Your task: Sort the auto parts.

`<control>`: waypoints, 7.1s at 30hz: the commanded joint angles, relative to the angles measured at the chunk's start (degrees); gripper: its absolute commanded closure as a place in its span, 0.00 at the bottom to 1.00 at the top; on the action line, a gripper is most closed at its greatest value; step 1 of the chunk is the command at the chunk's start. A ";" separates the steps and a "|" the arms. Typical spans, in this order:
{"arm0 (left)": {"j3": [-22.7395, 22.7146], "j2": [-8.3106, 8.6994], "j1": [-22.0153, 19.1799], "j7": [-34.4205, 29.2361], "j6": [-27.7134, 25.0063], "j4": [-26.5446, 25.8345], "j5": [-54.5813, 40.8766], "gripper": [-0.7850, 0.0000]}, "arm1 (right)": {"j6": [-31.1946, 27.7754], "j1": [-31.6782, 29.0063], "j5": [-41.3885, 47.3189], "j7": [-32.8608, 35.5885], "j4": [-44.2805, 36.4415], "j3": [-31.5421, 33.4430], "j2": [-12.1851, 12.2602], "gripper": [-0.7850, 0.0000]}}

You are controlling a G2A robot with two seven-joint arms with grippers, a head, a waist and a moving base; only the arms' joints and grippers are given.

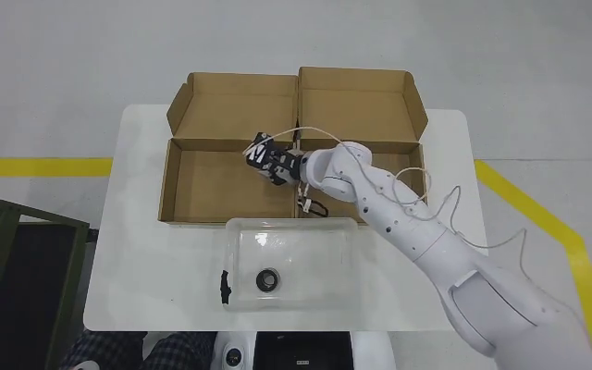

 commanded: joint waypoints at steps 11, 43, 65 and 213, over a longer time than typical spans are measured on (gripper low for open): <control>0.00 0.00 0.00 0.00 0.00 0.00 0.00 0.00 | -0.10 0.05 -1.48 0.62 2.12 -0.21 -1.62 0.58; 0.00 0.00 0.00 0.00 0.00 0.00 0.00 0.00 | -13.75 -24.54 -8.78 3.78 -41.89 20.77 7.41 0.42; 0.00 0.00 0.00 0.00 0.00 0.00 0.00 0.00 | -18.16 -43.99 -14.99 5.76 -53.64 23.09 11.32 0.36; 0.00 0.00 0.00 0.00 0.00 0.00 0.00 0.00 | -14.89 -32.02 15.19 -7.57 -42.74 29.03 13.89 1.00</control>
